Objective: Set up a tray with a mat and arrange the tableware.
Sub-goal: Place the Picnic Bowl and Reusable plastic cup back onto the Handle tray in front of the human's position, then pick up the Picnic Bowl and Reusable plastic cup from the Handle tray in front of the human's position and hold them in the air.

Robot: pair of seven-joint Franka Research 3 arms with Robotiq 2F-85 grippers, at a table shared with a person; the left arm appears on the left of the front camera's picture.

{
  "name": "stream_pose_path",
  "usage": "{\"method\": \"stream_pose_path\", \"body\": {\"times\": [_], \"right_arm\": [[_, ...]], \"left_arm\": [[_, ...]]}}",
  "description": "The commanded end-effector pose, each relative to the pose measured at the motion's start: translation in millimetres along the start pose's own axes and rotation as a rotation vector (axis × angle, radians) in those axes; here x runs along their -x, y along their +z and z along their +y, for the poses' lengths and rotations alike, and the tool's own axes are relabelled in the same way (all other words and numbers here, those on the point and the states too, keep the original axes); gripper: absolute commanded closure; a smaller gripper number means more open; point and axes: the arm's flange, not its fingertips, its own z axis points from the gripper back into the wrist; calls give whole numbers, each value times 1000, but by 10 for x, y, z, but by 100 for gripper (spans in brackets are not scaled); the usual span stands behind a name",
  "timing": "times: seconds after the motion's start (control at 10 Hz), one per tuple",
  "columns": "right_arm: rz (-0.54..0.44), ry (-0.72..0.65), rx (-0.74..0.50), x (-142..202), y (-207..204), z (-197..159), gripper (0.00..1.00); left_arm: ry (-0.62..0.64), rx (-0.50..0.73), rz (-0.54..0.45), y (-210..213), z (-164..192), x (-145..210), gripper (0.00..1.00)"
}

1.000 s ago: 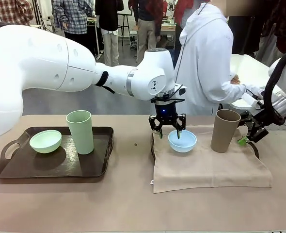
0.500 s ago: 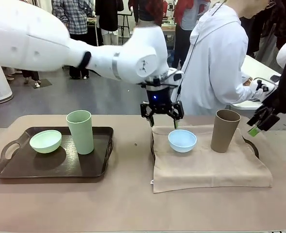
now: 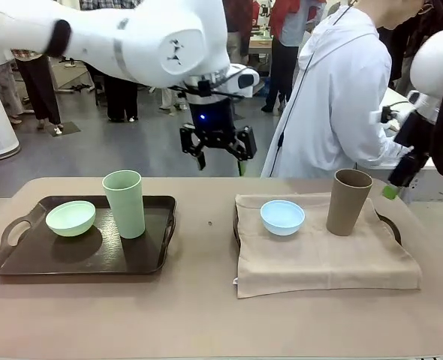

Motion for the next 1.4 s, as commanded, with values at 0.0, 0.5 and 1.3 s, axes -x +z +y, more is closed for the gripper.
{"method": "stream_pose_path", "body": {"times": [0.0, 0.5, 1.3], "right_arm": [[25, -91, 19, -324, 221, 303, 0], [-43, -131, 63, -670, 551, 714, 0], [-43, -131, 63, -670, 551, 714, 0]], "left_arm": [[12, -48, -7, 149, 155, 205, 0], [57, -80, 6, 365, 325, 221, 0], [57, -80, 6, 365, 325, 221, 0]]}}
